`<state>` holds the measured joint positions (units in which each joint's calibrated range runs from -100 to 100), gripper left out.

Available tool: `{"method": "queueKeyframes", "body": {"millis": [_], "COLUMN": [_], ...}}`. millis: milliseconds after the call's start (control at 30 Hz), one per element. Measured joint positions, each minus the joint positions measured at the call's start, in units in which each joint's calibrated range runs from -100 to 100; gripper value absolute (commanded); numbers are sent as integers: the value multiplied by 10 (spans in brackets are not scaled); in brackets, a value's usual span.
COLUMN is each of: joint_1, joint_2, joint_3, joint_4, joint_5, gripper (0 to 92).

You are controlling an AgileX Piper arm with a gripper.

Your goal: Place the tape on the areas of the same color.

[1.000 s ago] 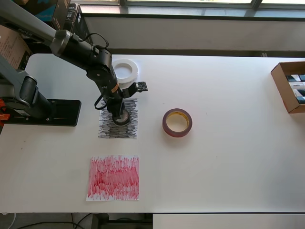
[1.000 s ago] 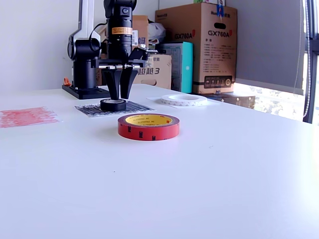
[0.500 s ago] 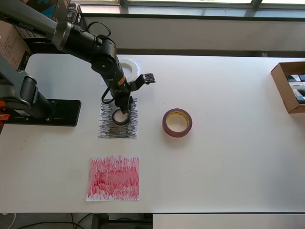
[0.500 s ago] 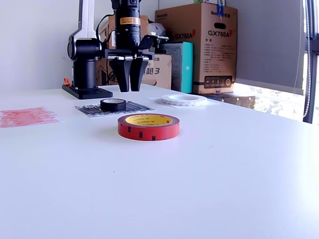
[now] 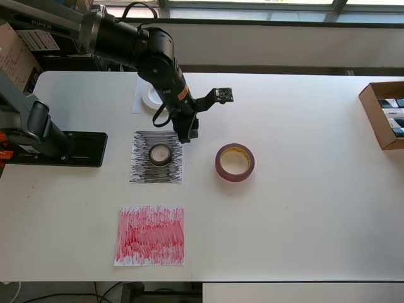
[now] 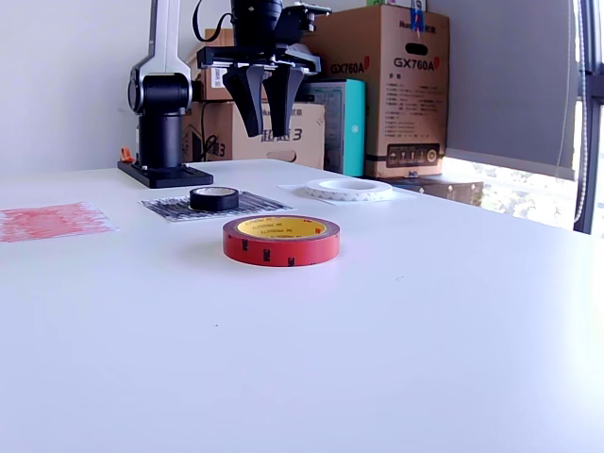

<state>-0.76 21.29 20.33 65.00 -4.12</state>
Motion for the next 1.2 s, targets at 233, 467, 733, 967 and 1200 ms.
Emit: {"method": "queueKeyframes", "body": {"millis": [233, 467, 733, 967, 1200], "joint_1": [-31, -48, -72, -81, -81], "joint_2": [67, 126, 186, 215, 236], "joint_3": [-115, -217, -305, -325, -325], "joint_4": [70, 128, 157, 157, 150], "joint_5": [75, 129, 151, 151, 143], "gripper": [387, 387, 392, 393, 394]}}
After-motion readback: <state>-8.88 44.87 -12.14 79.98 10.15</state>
